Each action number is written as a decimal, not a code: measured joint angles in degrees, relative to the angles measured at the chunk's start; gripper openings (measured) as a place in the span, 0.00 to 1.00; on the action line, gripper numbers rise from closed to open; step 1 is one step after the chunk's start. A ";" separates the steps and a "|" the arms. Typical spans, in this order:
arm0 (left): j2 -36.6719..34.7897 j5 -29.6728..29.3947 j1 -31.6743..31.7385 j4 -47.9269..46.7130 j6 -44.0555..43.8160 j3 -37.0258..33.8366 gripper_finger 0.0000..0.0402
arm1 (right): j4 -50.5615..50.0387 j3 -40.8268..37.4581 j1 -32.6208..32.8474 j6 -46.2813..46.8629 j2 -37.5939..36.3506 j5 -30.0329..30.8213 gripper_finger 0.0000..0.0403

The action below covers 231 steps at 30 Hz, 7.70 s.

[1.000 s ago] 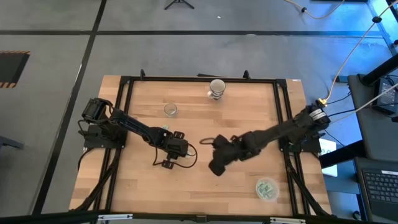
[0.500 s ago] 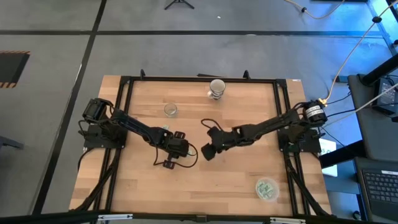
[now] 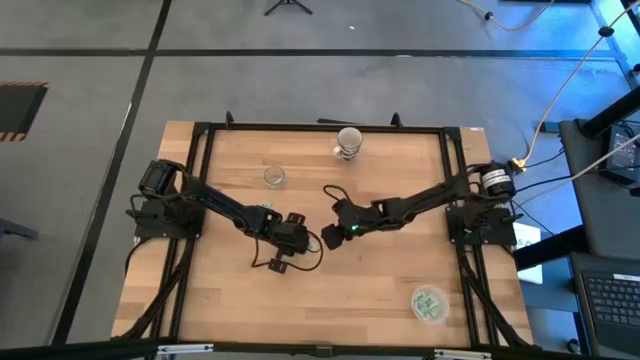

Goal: Pick and place Stevia / Truvia into bins
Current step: Put the green stevia packet into the transparent container

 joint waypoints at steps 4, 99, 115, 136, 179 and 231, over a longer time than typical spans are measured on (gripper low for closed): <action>0.11 0.11 -0.02 1.27 0.65 -0.13 0.00 | 0.95 -0.02 -0.03 3.30 2.77 -0.52 0.31; 0.63 1.20 2.43 6.27 -3.42 -0.33 0.00 | 4.40 4.83 0.56 -1.99 11.52 -12.25 0.23; 0.72 1.73 3.04 10.37 -7.42 -0.37 0.00 | 5.38 4.83 0.81 -3.35 11.57 -10.54 0.23; 0.92 -1.12 1.36 14.30 0.19 -0.50 0.18 | 2.66 4.96 0.72 -3.48 11.52 -9.34 0.23; 1.88 -12.25 -1.70 18.39 8.70 -0.32 0.01 | 2.07 4.83 0.79 -6.22 11.52 -10.07 0.23; -13.68 11.71 0.24 30.64 -37.00 -0.24 0.00 | -7.73 4.82 16.28 -42.38 -17.28 7.65 0.23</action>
